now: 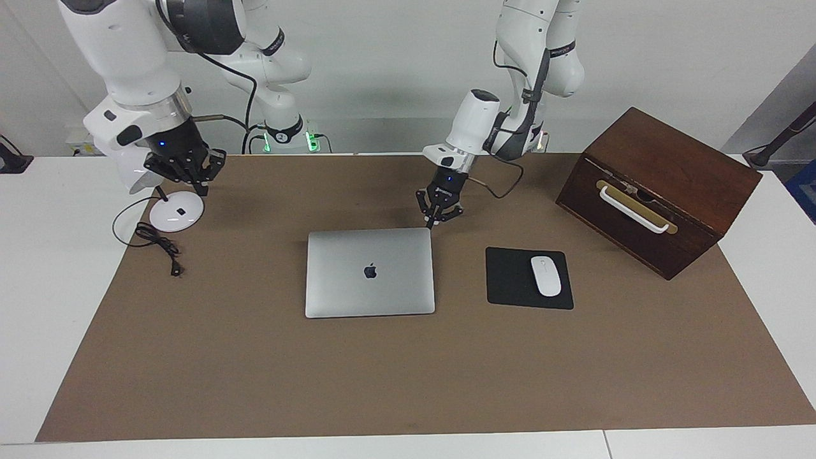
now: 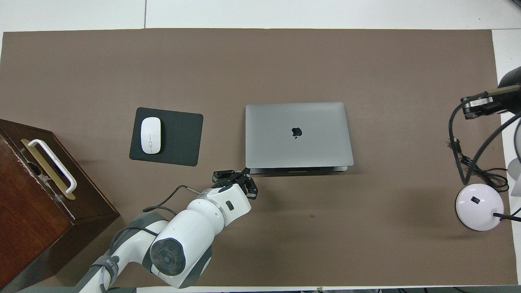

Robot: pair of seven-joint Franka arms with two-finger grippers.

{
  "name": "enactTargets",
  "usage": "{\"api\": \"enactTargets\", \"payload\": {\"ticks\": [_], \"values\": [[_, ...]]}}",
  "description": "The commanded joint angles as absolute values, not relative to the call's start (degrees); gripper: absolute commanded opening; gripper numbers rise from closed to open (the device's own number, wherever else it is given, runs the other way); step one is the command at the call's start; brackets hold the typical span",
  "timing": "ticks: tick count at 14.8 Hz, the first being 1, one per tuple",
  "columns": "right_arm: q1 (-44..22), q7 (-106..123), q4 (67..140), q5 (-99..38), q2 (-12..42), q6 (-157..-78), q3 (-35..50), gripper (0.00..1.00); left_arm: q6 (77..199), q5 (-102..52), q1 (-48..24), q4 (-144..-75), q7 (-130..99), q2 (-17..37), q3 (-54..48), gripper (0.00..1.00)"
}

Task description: Close laptop with both arms

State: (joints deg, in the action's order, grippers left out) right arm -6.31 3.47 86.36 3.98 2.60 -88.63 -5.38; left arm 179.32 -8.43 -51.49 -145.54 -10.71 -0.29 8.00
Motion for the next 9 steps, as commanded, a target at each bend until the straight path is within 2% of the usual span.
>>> {"api": "enactTargets", "payload": {"ticks": [1, 3, 5, 6, 9], "values": [[-2.2, 8.5, 88.2, 5.0, -0.2, -88.2, -4.6, 0.39, 169.3, -9.2, -51.9, -147.5, -11.0, -8.0, 8.5, 0.00], [-0.1, 10.2, 88.3, 5.0, -1.4, -87.5, -4.7, 0.70, 160.8, -9.2, -51.7, -146.8, -11.1, -12.0, 8.7, 0.00], [1.7, 10.2, 88.4, 5.0, -2.1, -86.8, -4.6, 0.96, 146.7, -8.2, -47.7, -143.2, -11.1, -17.2, 8.2, 0.00], [2.2, 9.8, 88.6, 4.8, -2.3, -85.9, -4.7, 1.00, 139.0, -6.4, -45.9, -140.7, -11.1, -19.3, 7.9, 0.00], [2.7, 8.6, 90.8, 4.7, -3.5, -86.3, -4.7, 1.00, 122.9, -4.0, -42.1, -134.6, -10.7, -23.1, 7.9, 0.00]]}}
